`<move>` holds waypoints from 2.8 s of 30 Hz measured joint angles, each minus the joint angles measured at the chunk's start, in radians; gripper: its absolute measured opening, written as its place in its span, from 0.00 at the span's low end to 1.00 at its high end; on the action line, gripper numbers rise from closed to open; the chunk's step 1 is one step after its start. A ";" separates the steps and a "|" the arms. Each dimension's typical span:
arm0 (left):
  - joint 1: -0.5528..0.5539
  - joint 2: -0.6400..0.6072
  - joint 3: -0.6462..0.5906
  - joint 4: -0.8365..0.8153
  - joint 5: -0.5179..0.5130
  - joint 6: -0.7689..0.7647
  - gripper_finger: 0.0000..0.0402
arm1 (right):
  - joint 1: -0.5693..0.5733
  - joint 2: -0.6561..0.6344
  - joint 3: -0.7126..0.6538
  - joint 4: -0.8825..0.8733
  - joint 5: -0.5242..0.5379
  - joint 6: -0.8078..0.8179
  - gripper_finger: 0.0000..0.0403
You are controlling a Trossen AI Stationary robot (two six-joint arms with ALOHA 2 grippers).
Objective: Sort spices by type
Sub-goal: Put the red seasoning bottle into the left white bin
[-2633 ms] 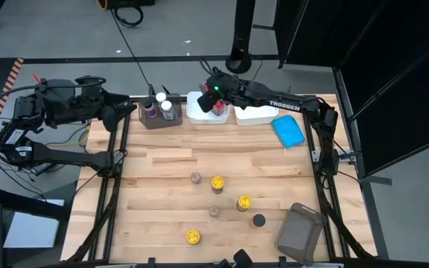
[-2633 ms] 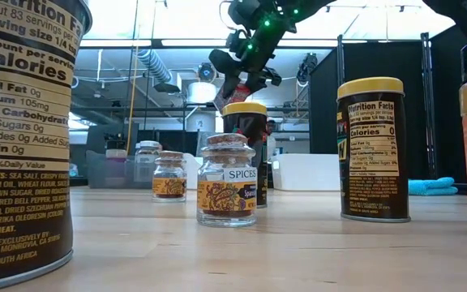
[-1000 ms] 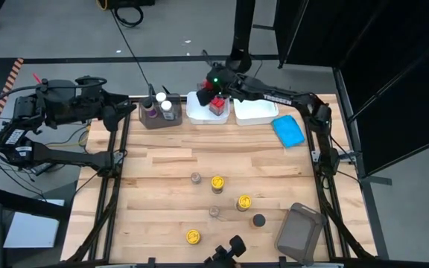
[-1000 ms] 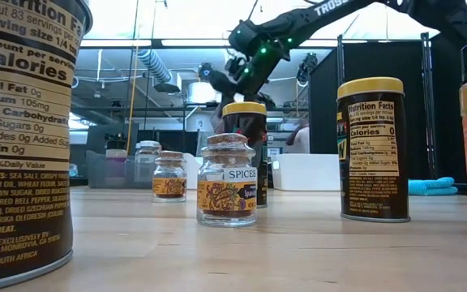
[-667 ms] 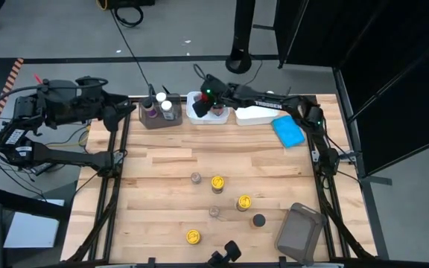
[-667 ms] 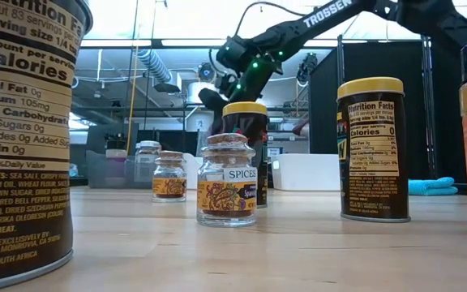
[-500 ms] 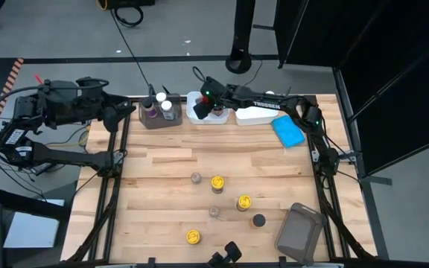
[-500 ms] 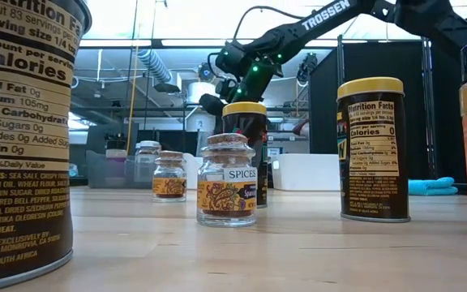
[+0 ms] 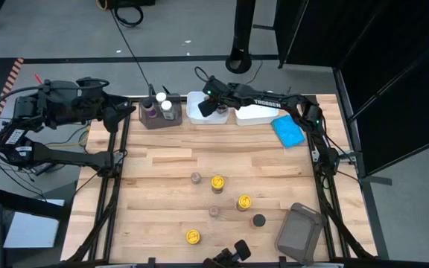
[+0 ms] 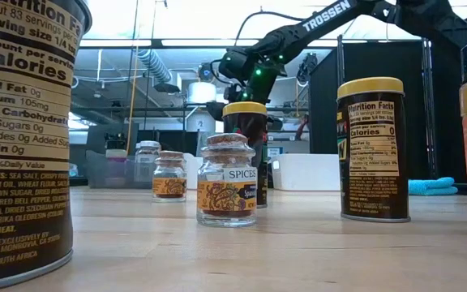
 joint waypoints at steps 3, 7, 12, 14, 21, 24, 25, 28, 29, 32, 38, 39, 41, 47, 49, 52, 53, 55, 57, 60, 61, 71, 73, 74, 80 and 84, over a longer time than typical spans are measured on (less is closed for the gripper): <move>0.000 0.000 0.000 0.000 0.000 0.000 0.75 | -0.001 0.000 0.000 -0.006 0.000 0.021 0.53; 0.000 0.000 0.000 0.000 0.000 0.000 0.75 | 0.004 0.000 0.000 -0.004 -0.001 0.020 0.53; 0.000 0.000 0.000 0.000 0.000 0.000 0.75 | 0.004 0.000 0.000 -0.008 -0.042 0.020 0.53; 0.000 0.000 0.000 0.000 0.000 0.000 0.75 | 0.004 0.000 0.012 -0.038 -0.057 0.013 0.53; 0.000 0.000 0.000 0.000 0.000 0.000 0.75 | -0.014 0.000 0.108 -0.106 -0.061 -0.028 0.53; 0.000 0.000 0.000 0.000 0.000 0.000 0.75 | -0.028 -0.001 0.134 -0.115 -0.061 -0.041 0.53; 0.000 0.000 0.000 0.000 0.000 0.000 0.75 | -0.033 -0.001 0.142 -0.131 -0.063 -0.047 0.53; 0.000 0.000 0.000 0.000 0.000 0.000 0.75 | -0.040 -0.001 0.147 -0.130 -0.085 -0.049 0.53; 0.000 0.000 0.000 0.000 0.000 0.000 0.75 | -0.040 -0.001 0.148 -0.130 -0.093 -0.050 0.53; 0.000 0.000 0.000 0.000 0.000 0.000 0.75 | -0.040 -0.001 0.148 -0.133 -0.119 -0.051 0.53; 0.000 0.000 0.000 0.000 0.000 0.000 0.75 | -0.033 -0.001 0.148 -0.132 -0.114 -0.058 0.53; 0.000 0.000 0.000 0.000 0.000 0.000 0.75 | -0.033 -0.001 0.148 -0.132 -0.114 -0.058 0.53; 0.000 0.000 0.000 0.000 0.000 -0.001 0.75 | -0.033 0.012 0.149 -0.121 -0.116 -0.058 0.53; 0.000 0.000 0.000 0.000 0.000 -0.004 0.75 | -0.018 0.084 0.148 -0.124 -0.165 -0.043 0.53; 0.000 0.000 0.000 0.000 0.000 -0.004 0.75 | -0.009 0.111 0.148 -0.134 -0.175 -0.043 0.53; 0.000 0.000 0.000 -0.002 0.000 -0.004 0.75 | 0.000 0.135 0.147 -0.157 -0.176 -0.043 0.53; 0.000 0.000 0.000 -0.003 0.000 -0.004 0.75 | 0.003 0.137 0.151 -0.159 -0.173 -0.041 0.53; 0.000 0.000 0.000 -0.010 0.000 -0.003 0.75 | 0.004 0.146 0.165 -0.183 -0.165 -0.041 0.53; 0.000 0.000 0.000 -0.019 0.000 -0.003 0.75 | 0.002 0.149 0.183 -0.187 -0.159 -0.041 0.53; 0.000 0.000 0.000 -0.031 0.000 -0.003 0.75 | -0.002 0.149 0.204 -0.209 -0.137 -0.042 0.53; 0.000 0.000 0.000 -0.031 0.000 -0.003 0.75 | -0.004 0.149 0.216 -0.219 -0.131 -0.044 0.53; 0.000 0.000 0.000 -0.030 0.000 -0.002 0.75 | -0.024 0.148 0.265 -0.256 -0.134 -0.070 0.53; 0.000 0.000 0.000 -0.030 0.000 -0.002 0.75 | -0.025 0.148 0.262 -0.263 -0.137 -0.073 0.53; 0.000 0.000 0.000 -0.030 0.000 -0.002 0.75 | -0.025 0.148 0.260 -0.262 -0.137 -0.073 0.53; 0.000 0.000 0.000 -0.030 0.000 -0.002 0.75 | -0.026 0.148 0.259 -0.263 -0.137 -0.072 0.53; 0.000 0.000 0.000 -0.030 0.000 -0.002 0.75 | -0.026 0.148 0.259 -0.262 -0.137 -0.074 0.55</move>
